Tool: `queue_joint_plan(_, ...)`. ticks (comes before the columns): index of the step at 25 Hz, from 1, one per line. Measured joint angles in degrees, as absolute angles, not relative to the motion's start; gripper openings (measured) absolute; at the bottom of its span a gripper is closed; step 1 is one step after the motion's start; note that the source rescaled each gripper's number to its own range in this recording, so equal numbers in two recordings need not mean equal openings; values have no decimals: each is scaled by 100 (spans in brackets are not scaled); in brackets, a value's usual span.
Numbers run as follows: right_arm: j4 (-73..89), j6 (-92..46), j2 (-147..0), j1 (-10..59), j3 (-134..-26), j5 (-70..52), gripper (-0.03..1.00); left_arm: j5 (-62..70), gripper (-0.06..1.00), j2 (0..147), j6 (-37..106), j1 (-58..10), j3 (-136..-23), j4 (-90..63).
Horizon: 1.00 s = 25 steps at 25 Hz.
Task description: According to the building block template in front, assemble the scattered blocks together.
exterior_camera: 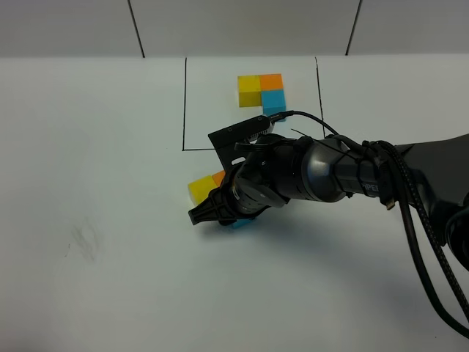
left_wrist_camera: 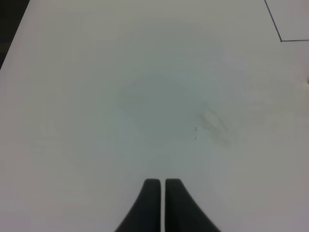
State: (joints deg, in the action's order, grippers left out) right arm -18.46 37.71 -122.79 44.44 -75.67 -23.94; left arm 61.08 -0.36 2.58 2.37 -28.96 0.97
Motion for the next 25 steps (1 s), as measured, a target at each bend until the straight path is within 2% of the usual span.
queue_joint_plan(25, -1881, 3849, -12346, 4421, -7609, -2196, 50, 6108, 0, -36, 258, 237, -2896, 97)
